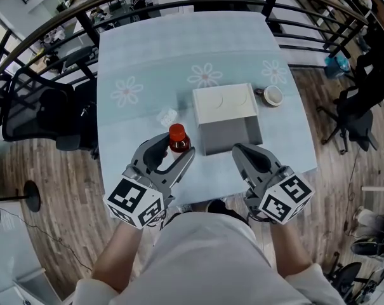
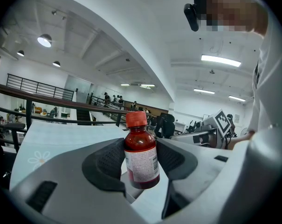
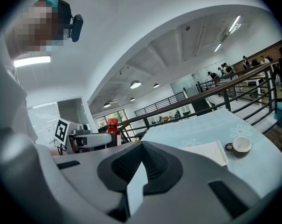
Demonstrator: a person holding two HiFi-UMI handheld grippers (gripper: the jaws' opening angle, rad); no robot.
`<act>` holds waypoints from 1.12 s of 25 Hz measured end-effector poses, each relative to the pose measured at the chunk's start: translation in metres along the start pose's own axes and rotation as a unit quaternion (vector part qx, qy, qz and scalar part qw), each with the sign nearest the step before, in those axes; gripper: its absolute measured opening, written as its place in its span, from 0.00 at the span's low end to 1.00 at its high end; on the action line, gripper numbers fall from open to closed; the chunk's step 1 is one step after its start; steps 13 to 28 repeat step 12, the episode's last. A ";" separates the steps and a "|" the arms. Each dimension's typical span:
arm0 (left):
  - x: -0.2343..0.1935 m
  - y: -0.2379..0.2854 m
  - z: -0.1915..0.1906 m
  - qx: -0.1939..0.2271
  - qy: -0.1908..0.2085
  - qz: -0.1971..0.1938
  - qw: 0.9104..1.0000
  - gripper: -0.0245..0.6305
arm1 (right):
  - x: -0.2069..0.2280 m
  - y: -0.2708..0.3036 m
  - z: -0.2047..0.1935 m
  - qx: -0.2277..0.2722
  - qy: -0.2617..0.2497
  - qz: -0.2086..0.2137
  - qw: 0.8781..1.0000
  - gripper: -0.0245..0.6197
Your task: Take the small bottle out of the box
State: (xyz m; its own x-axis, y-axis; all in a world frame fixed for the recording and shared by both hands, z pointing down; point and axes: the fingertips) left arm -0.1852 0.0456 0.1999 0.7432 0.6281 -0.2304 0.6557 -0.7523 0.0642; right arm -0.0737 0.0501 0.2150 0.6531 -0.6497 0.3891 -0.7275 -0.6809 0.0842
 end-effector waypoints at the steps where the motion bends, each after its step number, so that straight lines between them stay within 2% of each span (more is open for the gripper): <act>1: 0.000 0.000 0.000 -0.001 0.001 0.000 1.000 0.38 | 0.000 0.000 -0.001 -0.001 0.001 0.000 1.000 0.07; 28: 0.002 0.004 -0.003 -0.001 -0.002 0.002 1.000 0.38 | 0.004 0.001 -0.004 -0.001 0.002 0.005 1.000 0.07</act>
Point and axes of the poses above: the fingertips, and each gripper's own axes: y forward along the fingers, x to its right, z out of its top, and after that the axes turned 10 degrees about x, right-handed
